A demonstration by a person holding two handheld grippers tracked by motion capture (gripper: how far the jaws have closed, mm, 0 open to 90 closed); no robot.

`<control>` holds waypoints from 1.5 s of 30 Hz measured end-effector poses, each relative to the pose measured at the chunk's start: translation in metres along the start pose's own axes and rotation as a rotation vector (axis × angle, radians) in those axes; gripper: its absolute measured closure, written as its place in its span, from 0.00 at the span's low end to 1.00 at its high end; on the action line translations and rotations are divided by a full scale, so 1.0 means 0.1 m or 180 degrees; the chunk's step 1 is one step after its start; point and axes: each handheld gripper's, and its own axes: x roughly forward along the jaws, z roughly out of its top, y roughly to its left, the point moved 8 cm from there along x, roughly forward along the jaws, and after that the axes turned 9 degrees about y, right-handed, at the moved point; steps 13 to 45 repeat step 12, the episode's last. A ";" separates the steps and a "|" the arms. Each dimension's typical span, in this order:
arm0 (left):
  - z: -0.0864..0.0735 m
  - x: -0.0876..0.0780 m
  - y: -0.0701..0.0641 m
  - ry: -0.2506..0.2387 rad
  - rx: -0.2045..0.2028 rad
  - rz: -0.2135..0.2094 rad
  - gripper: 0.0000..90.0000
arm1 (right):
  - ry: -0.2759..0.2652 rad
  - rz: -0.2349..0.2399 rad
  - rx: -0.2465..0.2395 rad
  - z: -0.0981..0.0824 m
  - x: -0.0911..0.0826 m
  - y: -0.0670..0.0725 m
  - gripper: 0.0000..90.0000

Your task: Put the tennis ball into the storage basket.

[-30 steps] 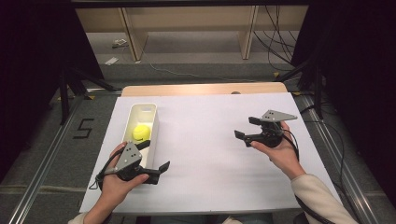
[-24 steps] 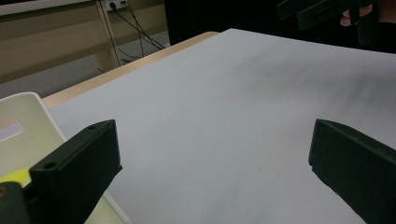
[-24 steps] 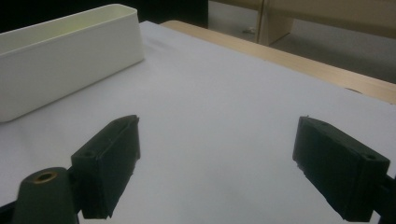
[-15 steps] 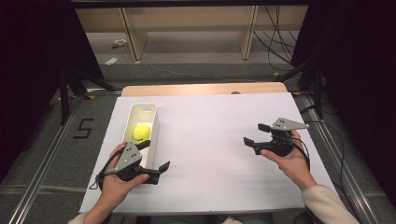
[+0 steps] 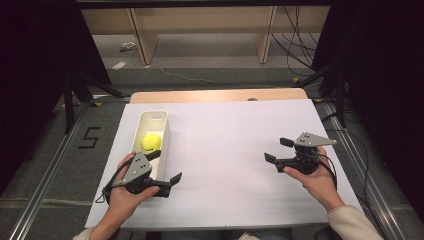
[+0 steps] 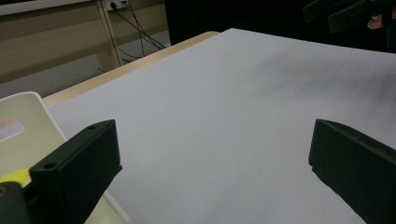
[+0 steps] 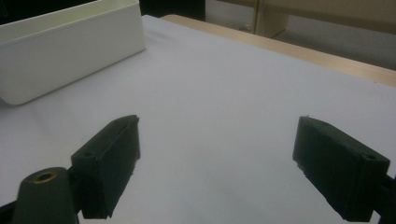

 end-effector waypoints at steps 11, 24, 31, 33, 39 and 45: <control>0.00 0.00 0.00 -0.0005 -0.0014 -0.0005 0.02 | -0.0022 0.0003 0.0021 -0.01 0.00 0.00 0.17; 0.00 0.00 0.00 -0.0004 -0.0021 -0.0007 0.02 | -0.0024 0.0002 0.0022 -0.01 0.00 0.00 0.17; 0.00 0.00 0.00 -0.0004 -0.0021 -0.0007 0.02 | -0.0024 0.0002 0.0022 -0.01 0.00 0.00 0.17; 0.00 0.00 0.00 -0.0004 -0.0021 -0.0007 0.02 | -0.0024 0.0002 0.0022 -0.01 0.00 0.00 0.17; 0.00 0.00 0.00 -0.0004 -0.0021 -0.0007 0.02 | -0.0024 0.0002 0.0022 -0.01 0.00 0.00 0.17; 0.00 0.00 0.00 -0.0004 -0.0021 -0.0007 0.02 | -0.0024 0.0002 0.0022 -0.01 0.00 0.00 0.17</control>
